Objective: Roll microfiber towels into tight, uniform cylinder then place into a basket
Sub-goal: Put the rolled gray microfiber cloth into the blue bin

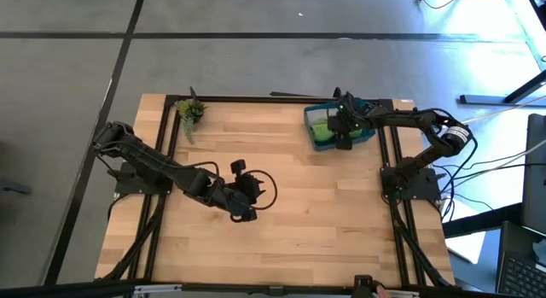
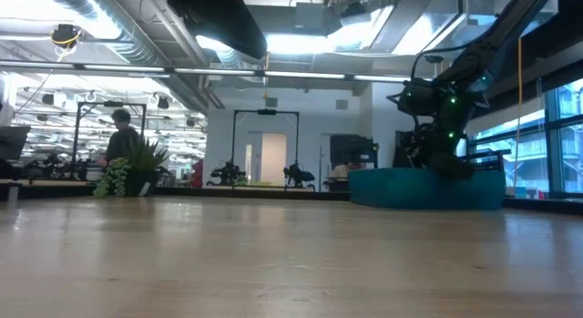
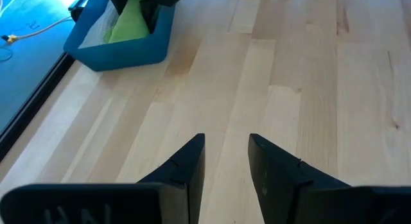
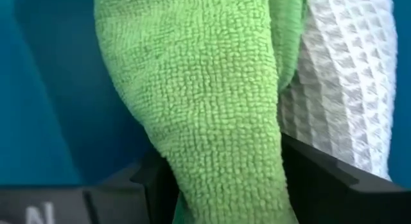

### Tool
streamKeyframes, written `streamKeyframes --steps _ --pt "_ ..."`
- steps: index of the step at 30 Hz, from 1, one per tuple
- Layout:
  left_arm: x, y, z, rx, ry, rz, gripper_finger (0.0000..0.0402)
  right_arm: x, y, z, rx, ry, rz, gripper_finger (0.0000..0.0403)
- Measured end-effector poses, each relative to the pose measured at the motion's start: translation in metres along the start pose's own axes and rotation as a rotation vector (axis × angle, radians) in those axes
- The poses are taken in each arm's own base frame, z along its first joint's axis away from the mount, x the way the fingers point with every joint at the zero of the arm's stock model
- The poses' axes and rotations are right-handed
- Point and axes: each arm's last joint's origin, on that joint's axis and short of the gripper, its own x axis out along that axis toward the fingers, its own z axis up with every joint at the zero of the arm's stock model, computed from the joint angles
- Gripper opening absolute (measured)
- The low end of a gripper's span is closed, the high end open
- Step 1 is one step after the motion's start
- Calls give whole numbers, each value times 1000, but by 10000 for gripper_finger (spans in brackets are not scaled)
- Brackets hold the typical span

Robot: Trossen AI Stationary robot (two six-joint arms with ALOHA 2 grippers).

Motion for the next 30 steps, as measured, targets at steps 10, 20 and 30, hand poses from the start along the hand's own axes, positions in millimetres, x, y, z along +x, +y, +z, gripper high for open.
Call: streamKeyframes --steps 10,20,30 --pt "0 0 0 0 0 0 108 -4 -6 5 79 0 -24 232" --pt "0 0 0 0 0 0 108 -11 -6 10 106 -6 108 232" --pt "0 0 0 0 1 0 108 -24 -17 21 108 14 123 232"
